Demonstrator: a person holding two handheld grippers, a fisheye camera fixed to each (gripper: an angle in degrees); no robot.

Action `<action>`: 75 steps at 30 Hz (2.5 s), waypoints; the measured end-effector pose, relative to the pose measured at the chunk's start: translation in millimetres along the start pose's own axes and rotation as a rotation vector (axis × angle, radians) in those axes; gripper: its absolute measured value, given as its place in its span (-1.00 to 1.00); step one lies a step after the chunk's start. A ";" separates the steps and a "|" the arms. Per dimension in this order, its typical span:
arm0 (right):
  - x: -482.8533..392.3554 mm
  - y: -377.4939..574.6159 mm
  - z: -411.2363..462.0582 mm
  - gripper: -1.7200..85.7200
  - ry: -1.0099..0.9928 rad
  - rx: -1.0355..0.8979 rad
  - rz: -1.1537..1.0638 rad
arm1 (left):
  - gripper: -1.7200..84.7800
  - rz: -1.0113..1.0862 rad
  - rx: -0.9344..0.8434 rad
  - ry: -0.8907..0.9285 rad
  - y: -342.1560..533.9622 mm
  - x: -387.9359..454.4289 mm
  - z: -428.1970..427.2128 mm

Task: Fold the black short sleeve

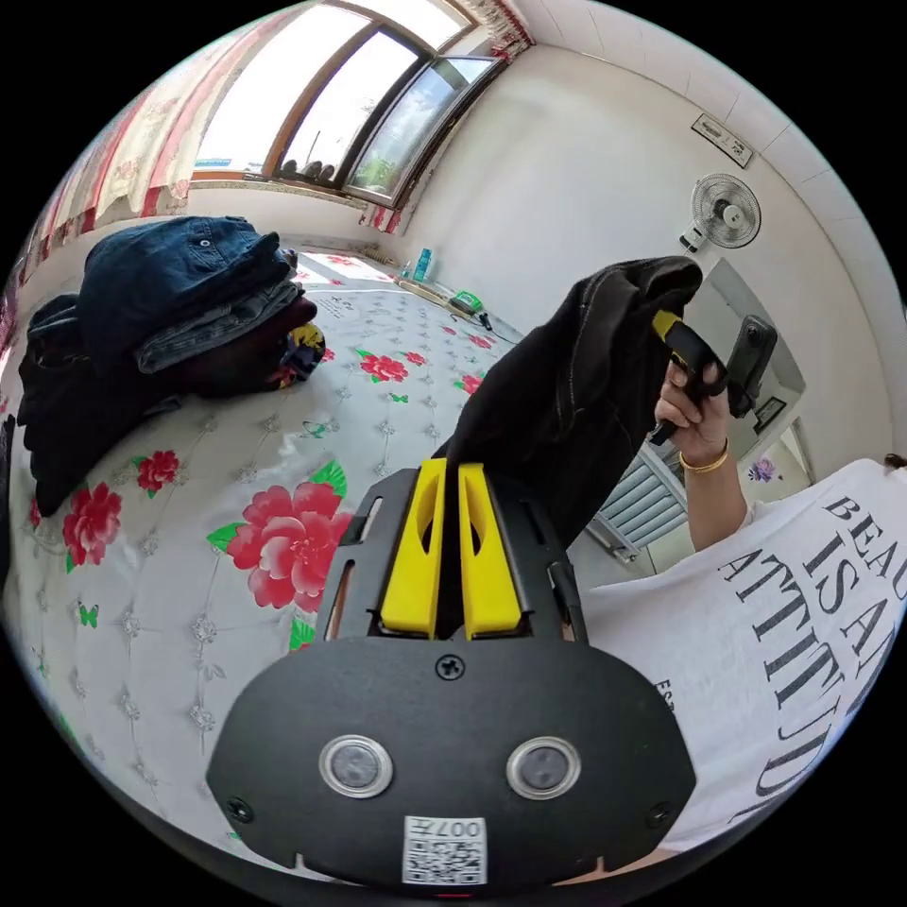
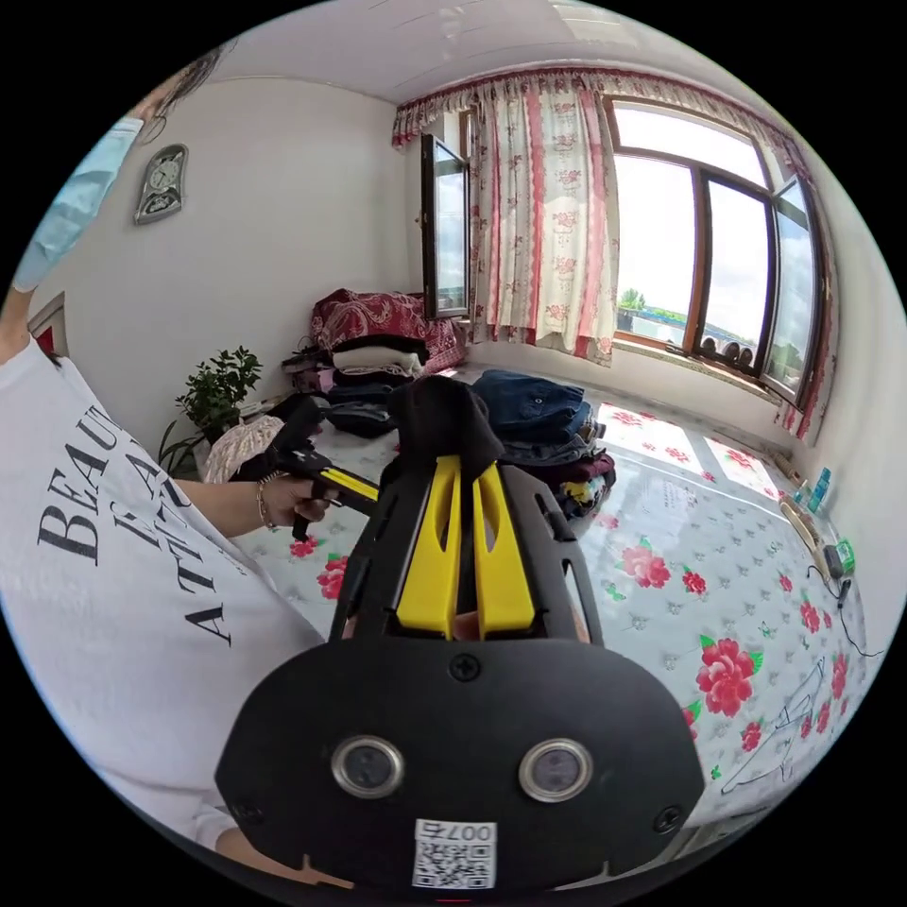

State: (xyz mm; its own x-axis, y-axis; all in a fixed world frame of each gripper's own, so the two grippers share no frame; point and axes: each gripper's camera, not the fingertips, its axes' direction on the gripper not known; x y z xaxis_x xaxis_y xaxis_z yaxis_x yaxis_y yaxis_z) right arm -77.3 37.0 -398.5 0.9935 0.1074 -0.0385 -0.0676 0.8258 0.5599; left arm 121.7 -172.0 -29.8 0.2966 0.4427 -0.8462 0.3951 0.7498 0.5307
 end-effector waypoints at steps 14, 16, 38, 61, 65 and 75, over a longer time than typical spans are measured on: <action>-2.3 -18.1 -122.4 -0.95 0.035 0.519 -0.146 | -0.97 0.415 0.385 0.141 -37.2 118.6 -216.5; -1.3 -42.6 -124.1 -0.94 0.092 0.595 -0.178 | -0.97 0.486 0.409 0.092 -64.1 127.5 -233.7; 153.8 160.3 322.3 -0.75 0.020 -0.634 0.284 | -0.72 -0.579 -0.264 -0.245 63.0 -148.8 27.2; 251.7 183.0 245.7 -0.82 0.149 -0.417 0.561 | -0.89 -0.442 -0.027 -0.612 10.3 -192.7 -103.2; 138.1 209.7 289.1 -0.79 -0.121 -0.549 0.410 | -0.82 -0.363 -0.145 -0.446 23.0 -175.7 -56.6; -20.4 252.2 335.5 -0.86 -0.065 -0.763 0.031 | -0.80 -0.385 -0.284 -0.273 36.2 -146.7 13.4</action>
State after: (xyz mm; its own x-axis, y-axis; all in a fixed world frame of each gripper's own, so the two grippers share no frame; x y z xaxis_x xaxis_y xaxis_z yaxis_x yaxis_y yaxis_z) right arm -83.8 57.3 21.1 0.9919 0.1238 0.0297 -0.1172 0.9789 -0.1675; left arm 104.1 -216.4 114.3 0.4069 -0.0049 -0.9135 0.2807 0.9523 0.1199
